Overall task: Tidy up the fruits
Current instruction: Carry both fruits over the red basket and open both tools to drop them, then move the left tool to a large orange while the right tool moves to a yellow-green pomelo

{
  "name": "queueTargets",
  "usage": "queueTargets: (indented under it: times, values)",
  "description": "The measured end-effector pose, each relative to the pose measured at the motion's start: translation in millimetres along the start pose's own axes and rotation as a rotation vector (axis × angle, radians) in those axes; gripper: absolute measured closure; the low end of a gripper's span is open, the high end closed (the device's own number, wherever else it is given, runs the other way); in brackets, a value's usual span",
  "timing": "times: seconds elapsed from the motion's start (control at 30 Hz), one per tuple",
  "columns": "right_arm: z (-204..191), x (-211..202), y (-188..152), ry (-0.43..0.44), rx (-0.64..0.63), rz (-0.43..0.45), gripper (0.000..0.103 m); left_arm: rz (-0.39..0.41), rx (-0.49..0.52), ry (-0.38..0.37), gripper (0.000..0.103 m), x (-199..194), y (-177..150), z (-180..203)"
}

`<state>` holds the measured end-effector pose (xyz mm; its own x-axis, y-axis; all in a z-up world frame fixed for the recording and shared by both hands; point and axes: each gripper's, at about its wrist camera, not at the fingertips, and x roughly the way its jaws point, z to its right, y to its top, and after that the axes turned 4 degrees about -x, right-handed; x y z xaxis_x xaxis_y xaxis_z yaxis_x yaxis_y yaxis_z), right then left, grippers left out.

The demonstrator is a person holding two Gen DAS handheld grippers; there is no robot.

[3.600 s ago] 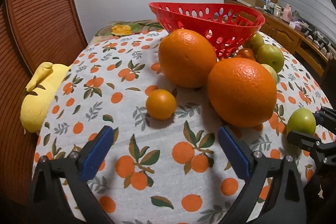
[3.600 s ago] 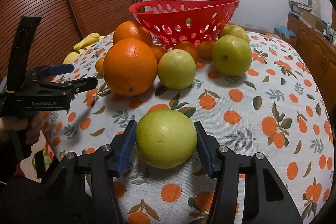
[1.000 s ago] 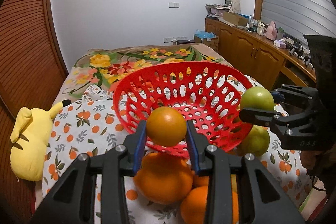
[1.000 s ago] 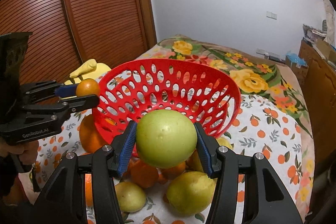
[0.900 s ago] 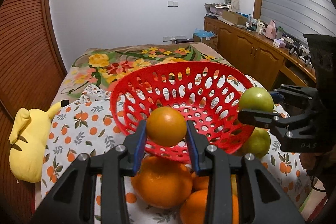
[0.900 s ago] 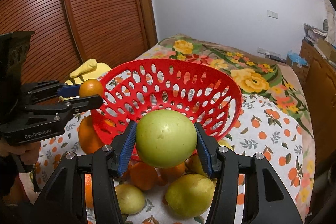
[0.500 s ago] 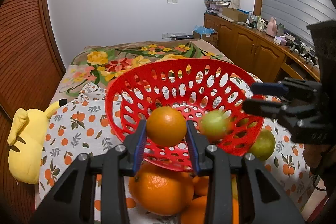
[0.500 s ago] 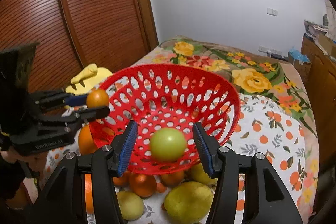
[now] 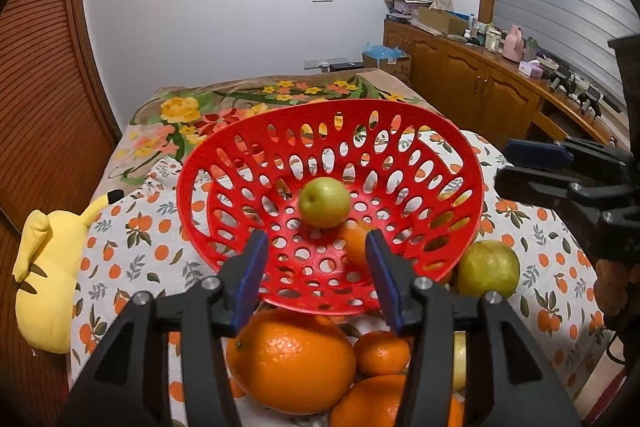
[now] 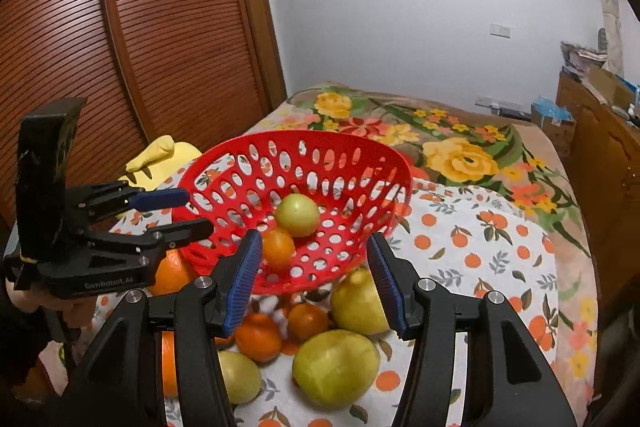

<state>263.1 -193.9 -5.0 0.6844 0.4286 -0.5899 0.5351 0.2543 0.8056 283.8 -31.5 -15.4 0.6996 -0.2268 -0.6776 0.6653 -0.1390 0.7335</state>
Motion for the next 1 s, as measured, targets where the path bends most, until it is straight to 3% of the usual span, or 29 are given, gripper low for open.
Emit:
queueTargets:
  times: [0.57,0.7,0.8,1.0]
  values:
    - [-2.1,-32.1,-43.0,-0.058,0.050,0.010,0.042,0.031,-0.009,-0.004,0.041,-46.4,-39.1,10.9]
    - [-6.0,-39.9,-55.3,-0.067,0.057,0.010,0.040,0.038,-0.015,0.001,0.032,-55.5,-50.9,13.3]
    - [-8.1,-44.3,-63.0,-0.074,0.061,0.010,0.037,0.035,-0.018,0.006,0.032,-60.2,-59.5,14.3]
    - [-9.8,-50.7,-69.6,-0.074,0.069,0.024,0.020,0.032,-0.025,0.014,0.032,-66.7,-73.0,17.1]
